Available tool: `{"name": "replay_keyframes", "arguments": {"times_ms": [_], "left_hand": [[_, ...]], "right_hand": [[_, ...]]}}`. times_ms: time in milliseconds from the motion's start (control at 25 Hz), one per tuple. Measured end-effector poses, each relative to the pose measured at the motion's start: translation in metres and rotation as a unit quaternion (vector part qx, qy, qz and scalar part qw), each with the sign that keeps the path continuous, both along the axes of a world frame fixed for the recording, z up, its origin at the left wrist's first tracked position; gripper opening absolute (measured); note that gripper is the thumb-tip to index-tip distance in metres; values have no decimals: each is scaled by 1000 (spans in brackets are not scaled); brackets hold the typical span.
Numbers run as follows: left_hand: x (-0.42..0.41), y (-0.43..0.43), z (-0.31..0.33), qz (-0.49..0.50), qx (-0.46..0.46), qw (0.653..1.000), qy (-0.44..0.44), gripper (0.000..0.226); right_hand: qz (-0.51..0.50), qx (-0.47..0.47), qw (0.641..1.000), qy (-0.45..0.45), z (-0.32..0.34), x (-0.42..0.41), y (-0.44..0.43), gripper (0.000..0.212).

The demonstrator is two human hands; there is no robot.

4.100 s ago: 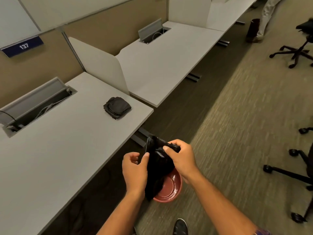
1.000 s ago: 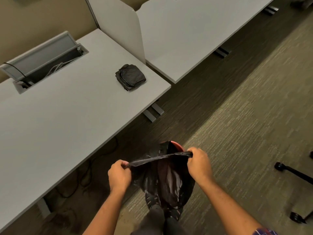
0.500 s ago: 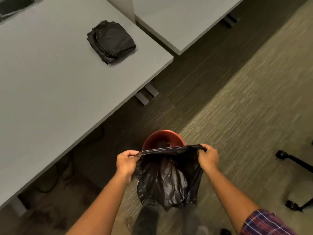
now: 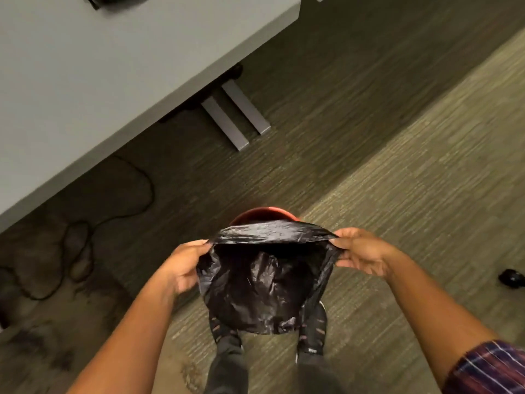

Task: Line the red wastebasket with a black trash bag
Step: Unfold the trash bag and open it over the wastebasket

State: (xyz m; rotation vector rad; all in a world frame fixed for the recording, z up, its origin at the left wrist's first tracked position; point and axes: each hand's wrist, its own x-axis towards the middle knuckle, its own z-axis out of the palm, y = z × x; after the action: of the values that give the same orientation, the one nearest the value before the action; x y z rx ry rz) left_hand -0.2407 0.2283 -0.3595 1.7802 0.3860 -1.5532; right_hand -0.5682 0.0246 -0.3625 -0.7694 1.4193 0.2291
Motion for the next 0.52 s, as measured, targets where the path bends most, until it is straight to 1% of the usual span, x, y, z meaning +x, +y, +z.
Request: {"name": "replay_keyframes", "arguments": {"times_ms": [80,160,200,280,360,440,520], "left_hand": [[7,-7,-31,3,29,1000,7,29],[12,-19,-62,3,42,999,4,30],[16,-26,-79,7,31,999,-6,29],[26,-40,-112,19,-13,998,-64,25],[33,-49,-143,32,-49,993,-107,24],[38,-52,-174,32,-41,991,-120,27],[37,-48,-198,12,4,994,-110,29]], "right_hand": [[-14,46,998,-32,-27,-1,-23,16],[-66,53,995,-45,-58,13,-42,20],[-91,49,994,-45,-76,26,-50,24],[-126,30,991,-37,-109,54,-61,30],[-144,8,989,-29,-140,77,-65,31],[-144,-25,989,-10,-169,90,-65,28],[-111,-64,991,35,-188,88,-60,24]]}}
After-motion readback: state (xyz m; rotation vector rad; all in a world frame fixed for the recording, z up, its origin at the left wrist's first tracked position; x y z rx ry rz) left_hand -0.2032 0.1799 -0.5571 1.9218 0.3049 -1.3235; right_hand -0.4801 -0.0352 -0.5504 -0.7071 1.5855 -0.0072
